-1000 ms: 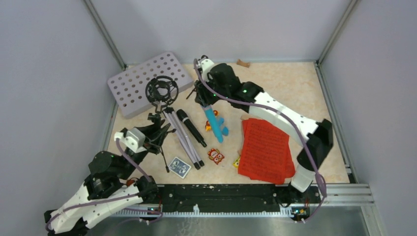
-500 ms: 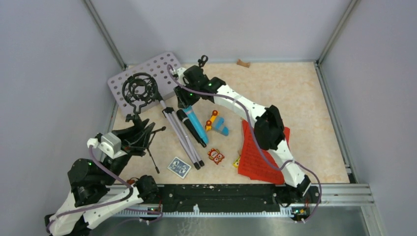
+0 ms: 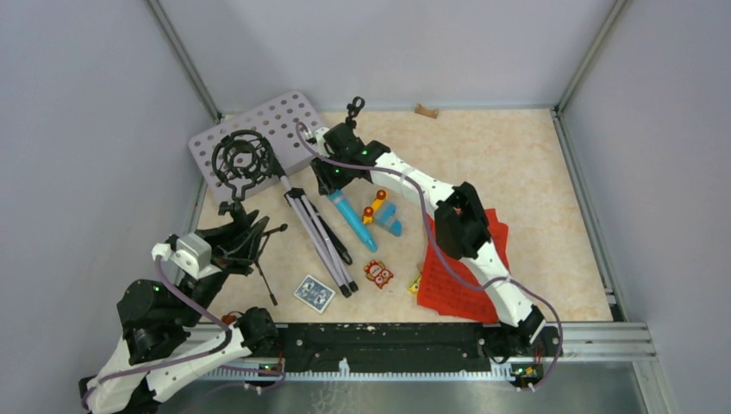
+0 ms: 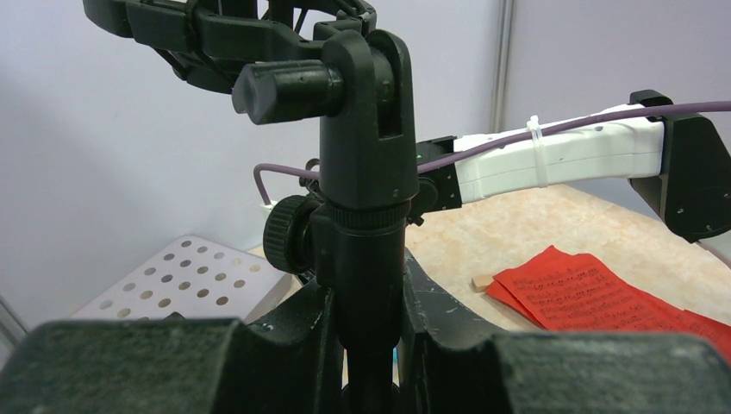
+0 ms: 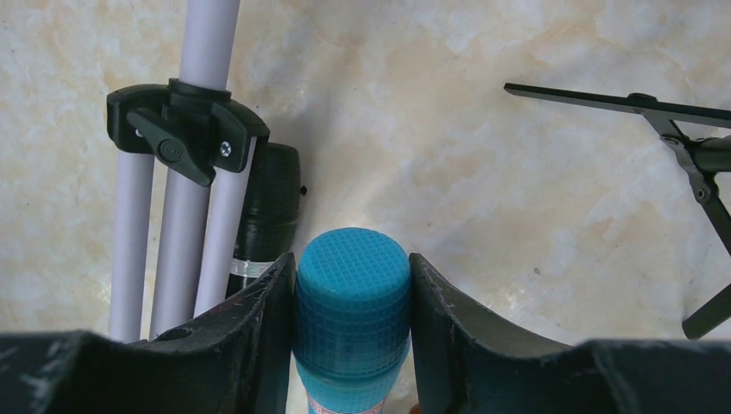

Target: Pack up the instrument practice props

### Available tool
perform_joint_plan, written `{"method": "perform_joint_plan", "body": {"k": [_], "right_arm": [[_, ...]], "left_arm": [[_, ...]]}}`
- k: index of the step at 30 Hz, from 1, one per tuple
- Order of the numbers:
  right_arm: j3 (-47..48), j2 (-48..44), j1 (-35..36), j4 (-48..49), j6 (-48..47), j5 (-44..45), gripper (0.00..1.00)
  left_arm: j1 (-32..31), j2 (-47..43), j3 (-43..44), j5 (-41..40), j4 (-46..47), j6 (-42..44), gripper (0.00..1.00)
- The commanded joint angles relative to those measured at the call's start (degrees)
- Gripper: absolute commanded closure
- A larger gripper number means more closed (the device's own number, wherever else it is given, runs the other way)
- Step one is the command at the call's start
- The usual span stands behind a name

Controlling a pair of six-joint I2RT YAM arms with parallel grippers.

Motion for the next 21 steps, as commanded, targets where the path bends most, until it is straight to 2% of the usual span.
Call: {"method": "perform_joint_plan", "body": {"k": [1, 10, 21], "right_arm": [[-0.4, 0.6, -1.2, 6.1, 0.8, 1.3, 0.71], [-0.6, 1.4, -1.7, 8.8, 3.3, -1.0, 0.52], [-2.1, -0.7, -1.8, 10.0, 4.5, -3.9, 0.46]], "left_arm": [[0.0, -0.1, 1.7, 0.9, 4.6, 0.1, 1.00], [0.0, -0.5, 0.8, 1.7, 3.8, -1.9, 1.00], [0.0, -0.7, -0.2, 2.1, 3.6, -3.2, 1.00]]}}
